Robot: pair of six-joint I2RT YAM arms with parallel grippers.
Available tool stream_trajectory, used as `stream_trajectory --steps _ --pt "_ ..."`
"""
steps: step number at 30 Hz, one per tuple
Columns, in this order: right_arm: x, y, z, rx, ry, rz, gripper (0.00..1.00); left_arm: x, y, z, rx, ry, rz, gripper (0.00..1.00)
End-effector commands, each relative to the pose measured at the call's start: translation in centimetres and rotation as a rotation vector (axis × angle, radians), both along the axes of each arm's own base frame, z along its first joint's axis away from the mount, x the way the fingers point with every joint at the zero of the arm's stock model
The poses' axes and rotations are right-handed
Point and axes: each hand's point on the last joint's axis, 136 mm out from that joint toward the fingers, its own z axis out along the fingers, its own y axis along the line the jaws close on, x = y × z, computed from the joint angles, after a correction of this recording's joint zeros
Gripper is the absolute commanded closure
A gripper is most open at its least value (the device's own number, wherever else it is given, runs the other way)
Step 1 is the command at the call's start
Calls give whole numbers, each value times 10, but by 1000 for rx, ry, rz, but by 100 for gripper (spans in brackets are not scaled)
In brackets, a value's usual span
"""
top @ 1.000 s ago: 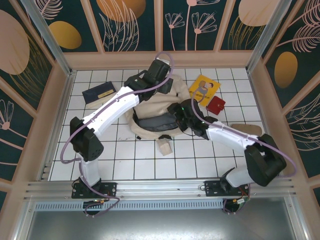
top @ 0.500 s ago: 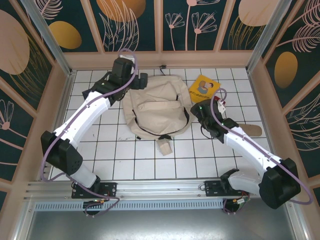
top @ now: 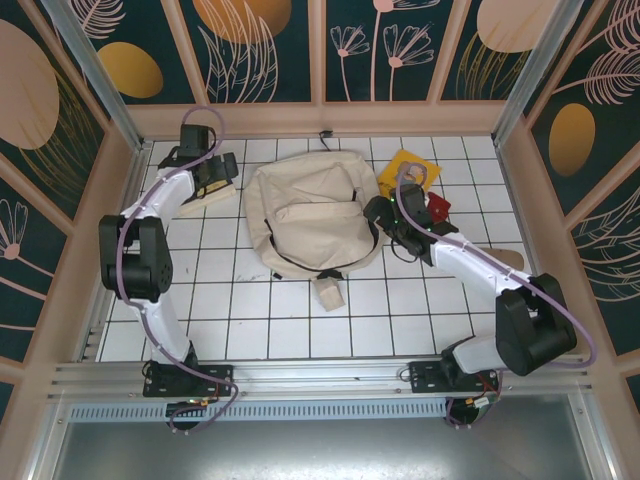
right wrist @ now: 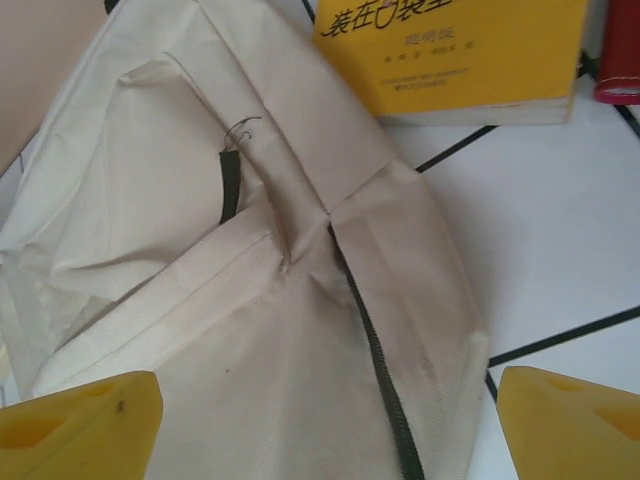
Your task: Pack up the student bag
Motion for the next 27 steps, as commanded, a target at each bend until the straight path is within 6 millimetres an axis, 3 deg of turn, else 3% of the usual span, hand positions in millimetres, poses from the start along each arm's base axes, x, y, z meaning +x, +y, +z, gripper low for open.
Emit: stream_trajectory --steps 1,9,13,19,24,27 --pt "14 12 20 46 -84 46 8 21 10 -5 -261 -34 217 1" --pt "13 7 17 45 -71 43 6 18 56 -57 -269 63 341 2" --pt "15 7 16 59 -68 41 7 10 67 -79 -265 117 379 1" --pt "20 17 17 96 -63 71 7 8 53 -100 -334 164 331 2" --pt "18 18 16 109 -64 69 7 -6 45 -110 -377 205 325 2" --pt "16 16 17 113 -73 66 7 -16 29 -119 -454 245 298 3"
